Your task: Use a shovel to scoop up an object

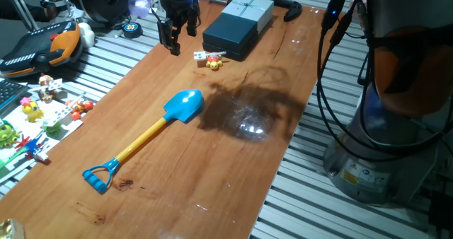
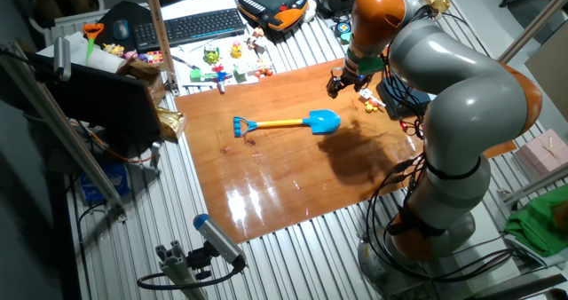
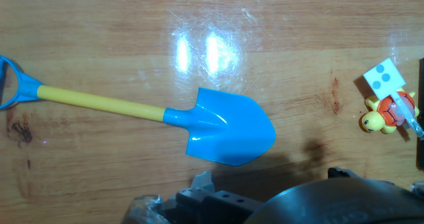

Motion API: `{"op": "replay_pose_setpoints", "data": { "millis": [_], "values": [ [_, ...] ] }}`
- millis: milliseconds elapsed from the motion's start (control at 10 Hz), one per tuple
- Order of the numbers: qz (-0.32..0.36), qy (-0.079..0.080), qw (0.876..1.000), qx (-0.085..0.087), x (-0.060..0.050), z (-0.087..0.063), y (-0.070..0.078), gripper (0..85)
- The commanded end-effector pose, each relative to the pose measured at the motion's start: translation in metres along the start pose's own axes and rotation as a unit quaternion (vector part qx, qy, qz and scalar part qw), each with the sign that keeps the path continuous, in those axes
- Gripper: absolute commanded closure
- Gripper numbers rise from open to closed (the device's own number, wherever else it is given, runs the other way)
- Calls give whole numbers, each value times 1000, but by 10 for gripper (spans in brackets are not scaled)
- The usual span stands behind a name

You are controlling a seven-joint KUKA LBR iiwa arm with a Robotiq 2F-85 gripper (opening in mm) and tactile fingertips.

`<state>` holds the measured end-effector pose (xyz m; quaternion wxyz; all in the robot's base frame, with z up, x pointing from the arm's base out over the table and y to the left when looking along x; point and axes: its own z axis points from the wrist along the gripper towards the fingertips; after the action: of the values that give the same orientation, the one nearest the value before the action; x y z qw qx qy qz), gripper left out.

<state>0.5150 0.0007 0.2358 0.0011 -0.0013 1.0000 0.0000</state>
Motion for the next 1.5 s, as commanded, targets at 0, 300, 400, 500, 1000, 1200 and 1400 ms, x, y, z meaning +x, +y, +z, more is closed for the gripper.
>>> {"op": "replay_pose_setpoints", "data": {
  "millis": [0, 300, 400, 500, 1000, 1200, 1400],
  "values": [
    [-89, 106, 989, 45, 0, 0, 0, 843],
    [-89, 106, 989, 45, 0, 0, 0, 843],
    [-89, 106, 989, 45, 0, 0, 0, 843],
    [-89, 106, 989, 45, 0, 0, 0, 843],
    [-89, 107, 989, 45, 0, 0, 0, 843],
    [-79, 105, 990, 46, 0, 0, 0, 843],
    [-66, 103, 991, 48, 0, 0, 0, 843]
  ]
}}
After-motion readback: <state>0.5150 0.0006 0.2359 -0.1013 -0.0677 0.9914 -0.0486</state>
